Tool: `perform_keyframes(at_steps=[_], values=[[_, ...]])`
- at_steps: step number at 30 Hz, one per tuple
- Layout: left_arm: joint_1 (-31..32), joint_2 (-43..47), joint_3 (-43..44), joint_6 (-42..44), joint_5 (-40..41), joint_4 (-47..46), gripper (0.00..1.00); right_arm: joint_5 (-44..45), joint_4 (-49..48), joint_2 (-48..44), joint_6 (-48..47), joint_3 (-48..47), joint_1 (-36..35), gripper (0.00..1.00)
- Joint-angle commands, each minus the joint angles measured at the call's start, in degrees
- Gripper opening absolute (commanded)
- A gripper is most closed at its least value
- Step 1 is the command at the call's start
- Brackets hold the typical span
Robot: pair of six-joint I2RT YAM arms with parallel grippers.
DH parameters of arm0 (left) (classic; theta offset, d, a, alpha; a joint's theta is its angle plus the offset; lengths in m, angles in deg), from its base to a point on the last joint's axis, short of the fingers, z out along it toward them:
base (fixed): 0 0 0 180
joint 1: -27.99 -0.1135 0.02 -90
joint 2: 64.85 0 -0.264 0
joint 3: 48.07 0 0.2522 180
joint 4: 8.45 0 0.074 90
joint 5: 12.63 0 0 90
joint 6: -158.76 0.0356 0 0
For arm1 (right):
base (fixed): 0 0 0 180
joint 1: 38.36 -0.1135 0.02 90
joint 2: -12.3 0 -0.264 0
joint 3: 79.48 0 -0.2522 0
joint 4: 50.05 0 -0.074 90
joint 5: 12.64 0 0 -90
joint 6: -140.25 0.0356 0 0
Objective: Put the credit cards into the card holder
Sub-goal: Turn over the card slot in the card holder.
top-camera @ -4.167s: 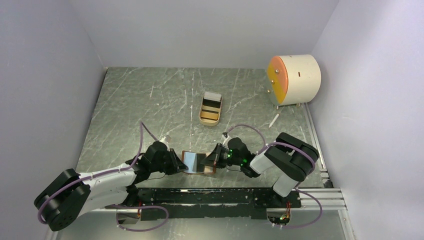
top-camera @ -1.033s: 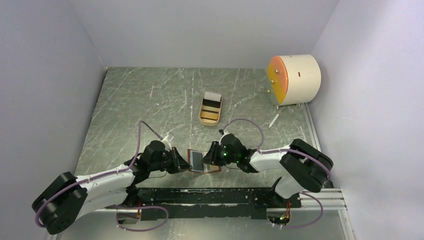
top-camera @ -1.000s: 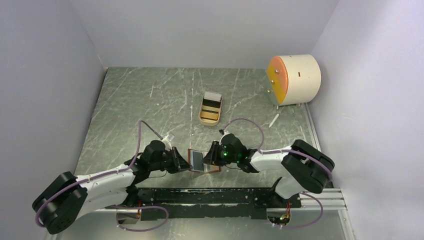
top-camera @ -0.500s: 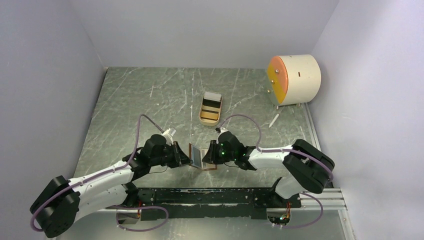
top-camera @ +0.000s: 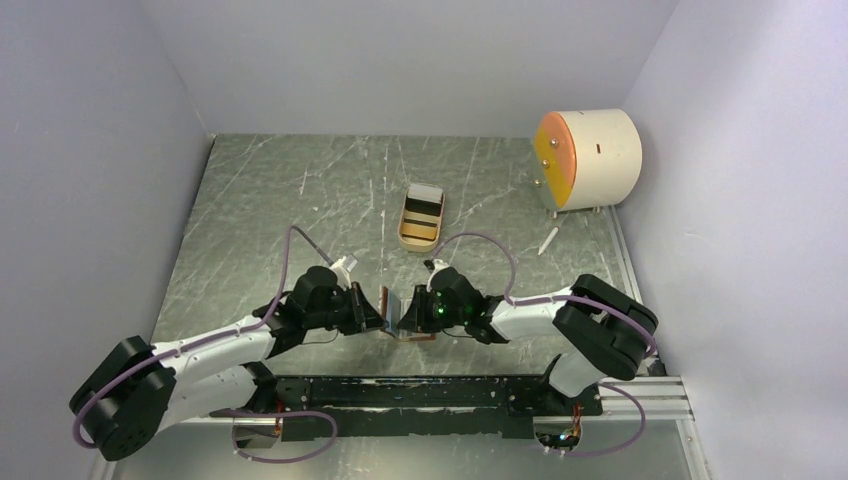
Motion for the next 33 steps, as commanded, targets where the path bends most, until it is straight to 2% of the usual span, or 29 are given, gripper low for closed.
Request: perform_keyframes(at_steps=[1, 6, 20, 24, 27, 30, 33], values=[[-0.34, -1.95, 0.52, 0.37, -0.48, -1.91, 0.09, 0.95, -0.58, 0.05, 0.47, 1.30, -0.57, 0.23], [-0.29, -2.78, 1.61, 0.74, 2.19, 1.51, 0.13, 1.31, -0.37, 0.15, 0.47, 1.45, -0.49, 0.23], [-0.29, -5.93, 3.22, 2.11, 3.25, 0.49, 0.27, 1.37, -0.49, 0.86, 0.38, 1.43, -0.61, 0.22], [-0.29, -6.53, 3.63, 1.90, 2.69, 0.19, 0.23, 1.55, 0.29, 0.48, 0.07, 0.95, -0.59, 0.22], [-0.30, -4.84, 4.07, 1.67, 3.19, 2.31, 0.10, 1.85, 1.70, -1.19, 0.03, 0.59, -0.60, 0.25], [-0.31, -2.13, 4.90, 2.35, 4.39, 5.70, 0.09, 3.05, 3.73, -3.72, 0.11, 0.43, -0.61, 0.33], [-0.28, -0.29, 6.63, 4.61, 6.52, 11.41, 0.09, 5.82, 5.25, -5.91, -0.17, 0.86, -0.57, 0.30]])
